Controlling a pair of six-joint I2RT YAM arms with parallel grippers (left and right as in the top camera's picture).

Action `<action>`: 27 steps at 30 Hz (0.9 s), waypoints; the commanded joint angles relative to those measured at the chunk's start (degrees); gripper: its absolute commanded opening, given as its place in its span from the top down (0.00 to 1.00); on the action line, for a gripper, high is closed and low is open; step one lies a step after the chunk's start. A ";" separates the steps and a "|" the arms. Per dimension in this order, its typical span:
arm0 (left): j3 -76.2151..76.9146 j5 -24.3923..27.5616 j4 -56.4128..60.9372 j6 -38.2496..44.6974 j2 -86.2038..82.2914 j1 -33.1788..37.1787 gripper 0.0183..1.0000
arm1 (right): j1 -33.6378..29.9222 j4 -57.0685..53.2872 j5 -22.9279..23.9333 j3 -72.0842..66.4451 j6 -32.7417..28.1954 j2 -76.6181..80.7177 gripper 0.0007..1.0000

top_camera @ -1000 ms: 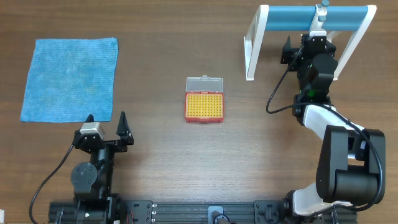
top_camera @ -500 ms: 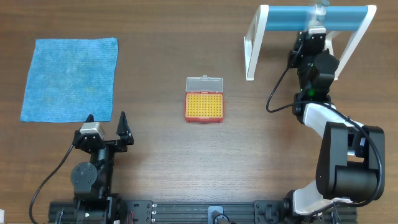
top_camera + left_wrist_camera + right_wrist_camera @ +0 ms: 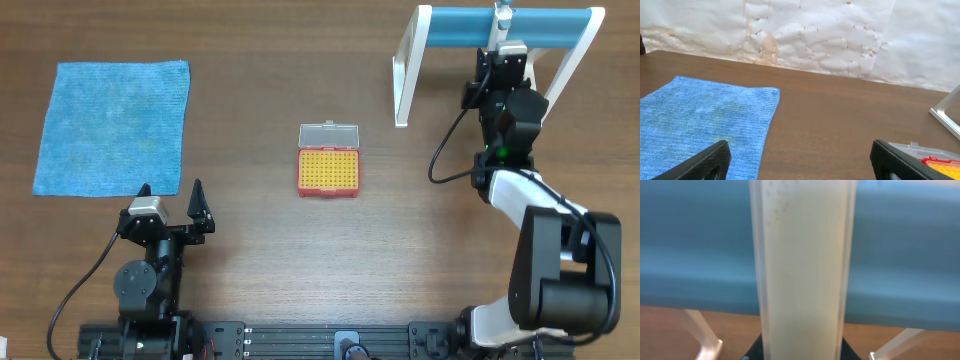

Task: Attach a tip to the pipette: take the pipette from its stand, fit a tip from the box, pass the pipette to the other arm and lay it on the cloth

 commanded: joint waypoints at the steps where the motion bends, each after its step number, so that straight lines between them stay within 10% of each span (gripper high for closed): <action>1: -0.15 -0.24 -0.28 0.57 -0.33 0.02 0.10 | 0.22 7.06 -1.53 -5.90 2.58 -7.15 0.93; 7: -0.15 -0.24 -0.28 0.57 -0.33 0.02 0.09 | 5.35 12.85 -1.53 -19.65 2.58 -19.96 0.93; 16: -0.15 -0.24 -0.28 0.57 -0.33 0.02 0.10 | 29.79 17.99 -1.97 -22.86 2.58 -24.59 0.93; 27: -0.15 -0.24 -0.28 0.57 -0.33 0.02 0.09 | 31.41 30.95 -4.17 -31.93 2.60 -24.55 0.93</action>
